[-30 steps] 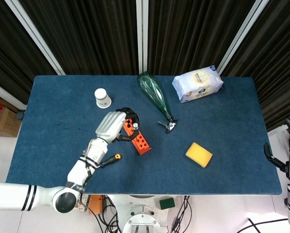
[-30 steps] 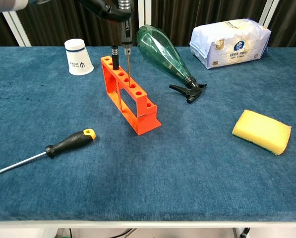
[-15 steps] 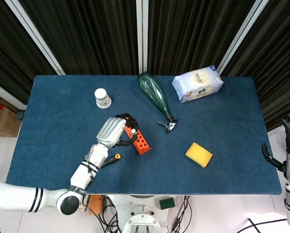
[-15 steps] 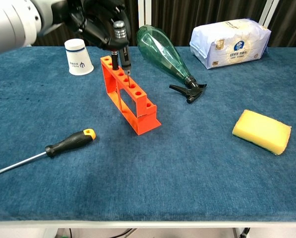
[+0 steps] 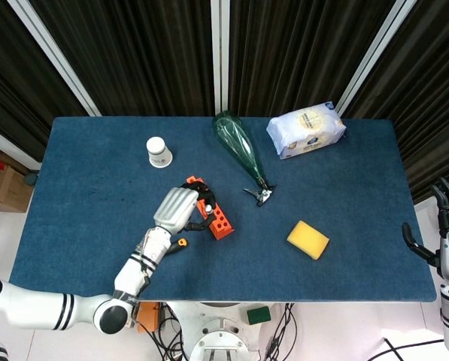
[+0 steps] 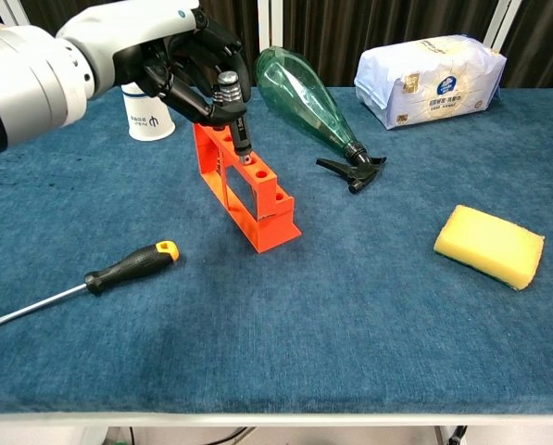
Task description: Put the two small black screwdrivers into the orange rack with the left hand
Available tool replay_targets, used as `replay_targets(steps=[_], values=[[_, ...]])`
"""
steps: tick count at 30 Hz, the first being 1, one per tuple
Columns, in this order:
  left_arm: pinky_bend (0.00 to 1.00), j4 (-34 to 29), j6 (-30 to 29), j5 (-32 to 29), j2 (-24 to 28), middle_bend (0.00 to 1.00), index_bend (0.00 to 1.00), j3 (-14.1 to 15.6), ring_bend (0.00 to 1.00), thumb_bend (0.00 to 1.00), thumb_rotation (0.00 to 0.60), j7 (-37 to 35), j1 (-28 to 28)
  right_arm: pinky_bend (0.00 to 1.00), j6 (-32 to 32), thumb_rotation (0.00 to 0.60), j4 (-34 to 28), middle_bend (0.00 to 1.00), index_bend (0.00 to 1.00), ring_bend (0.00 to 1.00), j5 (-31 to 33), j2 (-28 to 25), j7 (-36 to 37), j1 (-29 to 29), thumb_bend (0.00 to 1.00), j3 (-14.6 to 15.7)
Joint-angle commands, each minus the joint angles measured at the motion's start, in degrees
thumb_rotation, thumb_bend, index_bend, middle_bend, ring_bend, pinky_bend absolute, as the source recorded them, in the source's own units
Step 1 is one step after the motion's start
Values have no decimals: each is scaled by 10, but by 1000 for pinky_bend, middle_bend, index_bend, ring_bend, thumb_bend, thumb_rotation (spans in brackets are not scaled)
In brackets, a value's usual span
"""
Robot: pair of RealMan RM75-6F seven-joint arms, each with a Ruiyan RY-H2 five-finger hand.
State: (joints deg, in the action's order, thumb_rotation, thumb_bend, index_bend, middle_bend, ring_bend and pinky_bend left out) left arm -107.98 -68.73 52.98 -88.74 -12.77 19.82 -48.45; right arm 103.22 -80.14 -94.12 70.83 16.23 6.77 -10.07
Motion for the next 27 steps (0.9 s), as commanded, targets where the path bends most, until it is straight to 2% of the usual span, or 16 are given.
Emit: replay_targets(steps=[1,11,23,27], values=[[282,1,3,-1,-2,542,637,-3,246,381,600,2,0,0,0,600,1,0,0,0,1,0,2,0,354,0],[283,9,10,-12,-11,541,635,-19,246,382,600,16,-4,0,-1,600,10,0,0,0,7,3,10,0,354,-2],[282,10,19,-21,-12,532,630,-16,245,382,600,33,-3,0,-2,600,17,0,0,0,9,5,16,0,353,-2],[282,8,25,-19,-11,508,582,-13,245,381,600,34,-3,0,0,600,18,0,0,0,9,5,17,0,354,-3]])
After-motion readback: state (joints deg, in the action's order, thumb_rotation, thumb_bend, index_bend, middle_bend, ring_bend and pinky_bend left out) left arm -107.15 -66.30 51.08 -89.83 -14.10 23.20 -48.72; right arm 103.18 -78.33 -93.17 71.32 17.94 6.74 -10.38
